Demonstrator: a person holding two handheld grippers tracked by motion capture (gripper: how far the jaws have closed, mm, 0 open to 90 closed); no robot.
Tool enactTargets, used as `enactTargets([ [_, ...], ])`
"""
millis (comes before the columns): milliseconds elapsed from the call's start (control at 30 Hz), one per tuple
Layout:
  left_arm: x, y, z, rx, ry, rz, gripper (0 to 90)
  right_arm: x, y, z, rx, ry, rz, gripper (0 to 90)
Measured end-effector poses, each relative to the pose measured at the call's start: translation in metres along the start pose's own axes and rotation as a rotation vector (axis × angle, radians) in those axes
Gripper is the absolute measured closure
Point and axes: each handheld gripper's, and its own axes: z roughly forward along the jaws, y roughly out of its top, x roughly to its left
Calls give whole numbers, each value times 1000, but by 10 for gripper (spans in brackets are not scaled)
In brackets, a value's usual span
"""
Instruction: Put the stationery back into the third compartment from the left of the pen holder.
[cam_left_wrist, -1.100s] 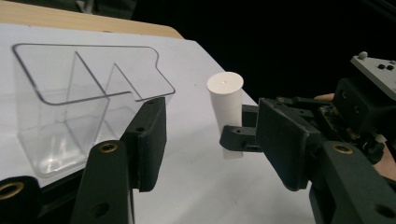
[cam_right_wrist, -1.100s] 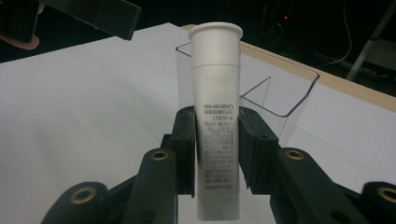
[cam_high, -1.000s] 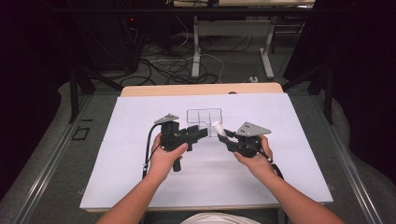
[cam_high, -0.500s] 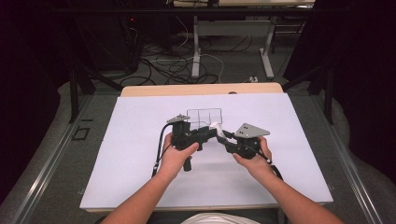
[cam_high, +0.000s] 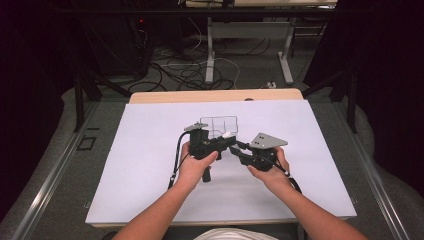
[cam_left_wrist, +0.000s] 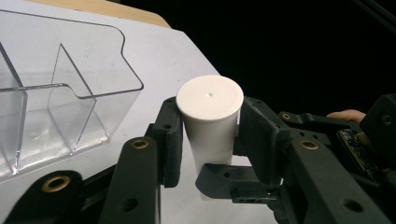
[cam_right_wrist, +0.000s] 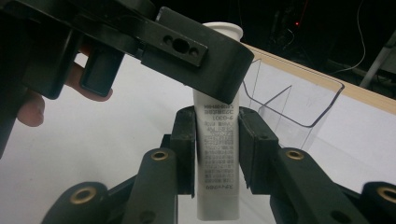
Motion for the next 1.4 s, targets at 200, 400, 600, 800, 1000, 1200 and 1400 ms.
enactTargets([
  [200,2,0,-1,8,2,-9,657,1,0,1,-2,6,1,697],
  [400,1,-1,-1,5,1,-24,663,1,-1,1,3,7,-1,697],
  [600,2,0,-1,15,1,-32,665,1,-1,3,0,11,1,697],
  [800,4,1,1,15,15,-46,667,-1,-2,3,9,18,18,667],
  [1000,6,9,-1,3,42,-31,667,-5,-2,1,0,7,25,573],
  [1200,6,21,-3,-18,71,5,667,-11,-6,1,9,10,28,492],
  [1400,5,33,-4,-44,89,28,667,-15,-9,4,38,17,21,446],
])
